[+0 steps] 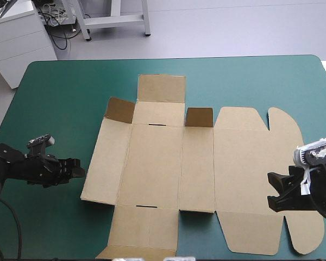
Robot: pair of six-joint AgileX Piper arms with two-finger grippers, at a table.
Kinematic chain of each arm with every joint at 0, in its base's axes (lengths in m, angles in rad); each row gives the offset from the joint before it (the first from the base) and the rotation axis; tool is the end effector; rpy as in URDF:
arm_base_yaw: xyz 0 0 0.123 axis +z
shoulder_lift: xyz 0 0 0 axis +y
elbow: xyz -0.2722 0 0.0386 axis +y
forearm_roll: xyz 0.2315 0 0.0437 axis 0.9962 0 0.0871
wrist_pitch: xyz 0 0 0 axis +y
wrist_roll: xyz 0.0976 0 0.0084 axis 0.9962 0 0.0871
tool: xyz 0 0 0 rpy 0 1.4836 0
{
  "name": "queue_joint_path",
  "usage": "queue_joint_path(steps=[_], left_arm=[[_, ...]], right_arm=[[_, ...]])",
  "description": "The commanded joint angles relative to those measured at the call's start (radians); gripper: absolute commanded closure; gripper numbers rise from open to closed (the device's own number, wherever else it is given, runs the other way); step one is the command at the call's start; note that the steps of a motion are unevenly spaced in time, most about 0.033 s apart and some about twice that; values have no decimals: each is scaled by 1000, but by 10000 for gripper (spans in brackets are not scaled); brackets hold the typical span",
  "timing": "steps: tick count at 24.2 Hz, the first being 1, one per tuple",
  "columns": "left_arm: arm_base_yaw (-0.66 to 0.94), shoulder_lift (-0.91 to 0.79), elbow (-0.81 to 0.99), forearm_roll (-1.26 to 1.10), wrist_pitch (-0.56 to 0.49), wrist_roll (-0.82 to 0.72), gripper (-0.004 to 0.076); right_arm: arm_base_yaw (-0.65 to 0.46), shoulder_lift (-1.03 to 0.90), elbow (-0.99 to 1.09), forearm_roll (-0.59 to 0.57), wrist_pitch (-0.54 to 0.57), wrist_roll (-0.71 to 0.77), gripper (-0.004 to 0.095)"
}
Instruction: Fold the box
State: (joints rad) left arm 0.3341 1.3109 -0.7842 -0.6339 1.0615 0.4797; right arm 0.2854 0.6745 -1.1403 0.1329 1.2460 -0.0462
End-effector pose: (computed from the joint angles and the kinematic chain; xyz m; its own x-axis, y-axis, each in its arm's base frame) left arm 0.2086 0.0187 0.2347 -0.9501 -0.2073 -0.2332 -0.0719 0.8727 -0.4829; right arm 0.0671 0.0325 0.4042 -0.6097 -0.1826 -0.7713 -0.3744 0.9240 0.0772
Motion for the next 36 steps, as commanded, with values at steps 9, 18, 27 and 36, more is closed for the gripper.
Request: queue_joint_path(steps=[9,18,27,36], left_arm=[[32,161,-24,-191,88,134,294],[17,255,-24,-254,149,183,295],[-151,270,-24,-340,195,227,332],[-153,270,-30,-372,203,262,756]], right_arm=[[-5,3,-23,1,-36,-20,440],[-5,3,-23,1,-57,-20,440],[-5,3,-23,1,-84,-23,440],[-5,3,-23,1,-98,-26,440]])
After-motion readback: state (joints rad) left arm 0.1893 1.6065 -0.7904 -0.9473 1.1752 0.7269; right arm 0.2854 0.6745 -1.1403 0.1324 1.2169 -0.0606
